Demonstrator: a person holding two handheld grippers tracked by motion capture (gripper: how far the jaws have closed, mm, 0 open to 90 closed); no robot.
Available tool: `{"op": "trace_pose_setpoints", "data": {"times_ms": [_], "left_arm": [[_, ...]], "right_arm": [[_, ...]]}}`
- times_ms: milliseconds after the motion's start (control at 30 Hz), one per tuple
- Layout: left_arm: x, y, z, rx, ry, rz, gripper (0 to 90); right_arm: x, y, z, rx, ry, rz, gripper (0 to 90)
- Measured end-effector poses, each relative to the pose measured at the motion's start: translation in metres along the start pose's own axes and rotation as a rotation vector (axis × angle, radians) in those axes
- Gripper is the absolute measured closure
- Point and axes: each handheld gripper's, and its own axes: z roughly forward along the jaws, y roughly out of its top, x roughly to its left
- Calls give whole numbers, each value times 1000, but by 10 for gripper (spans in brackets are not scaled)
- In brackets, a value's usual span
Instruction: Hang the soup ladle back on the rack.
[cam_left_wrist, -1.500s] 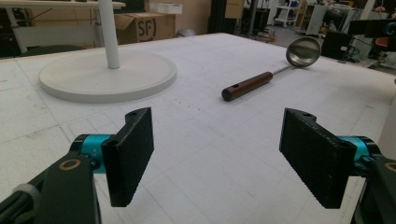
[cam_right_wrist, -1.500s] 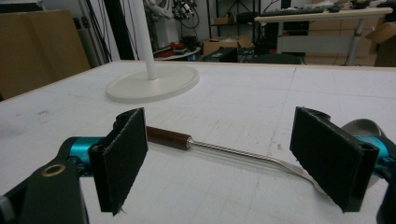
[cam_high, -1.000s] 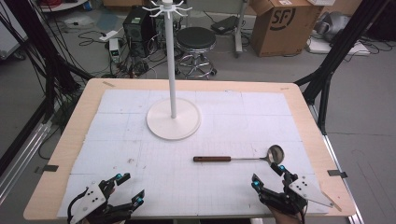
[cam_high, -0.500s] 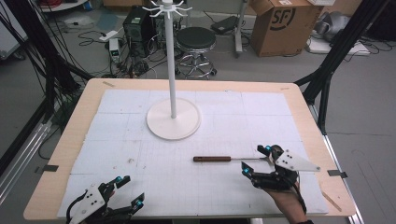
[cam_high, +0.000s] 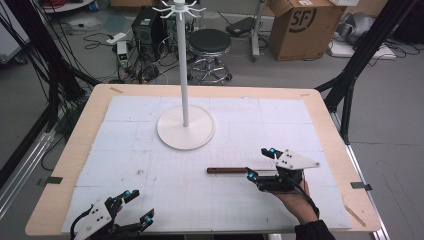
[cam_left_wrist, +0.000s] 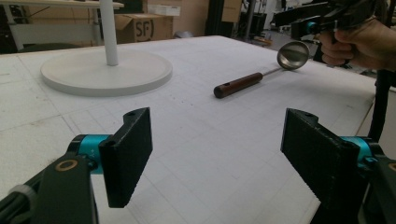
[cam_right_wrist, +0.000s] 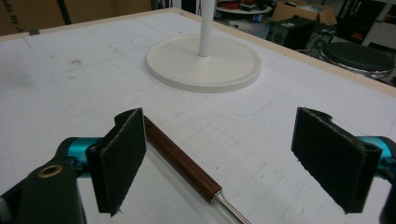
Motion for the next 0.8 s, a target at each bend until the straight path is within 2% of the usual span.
{"op": "trace_pose_setpoints", "data": {"times_ms": [167, 267, 367, 500, 667, 800], "left_arm": [[1, 1, 3, -4, -15, -4, 253], [0, 2, 5, -7, -31, -5, 253], [-2, 3, 5, -9, -39, 4, 253], [-5, 4, 4, -15, -52, 13, 253], [-4, 4, 2, -21, -57, 10, 253], [-4, 4, 1, -22, -56, 10, 253]], "right_arm": [[0, 4, 20, 78, 42, -37, 242], [-4, 2, 37, 182, 99, -41, 248], [-4, -2, 52, 297, 113, -72, 256], [-5, -4, 64, 393, 121, -106, 277], [-9, -5, 75, 445, 128, -98, 273], [-9, -9, 82, 494, 148, -114, 273]]}}
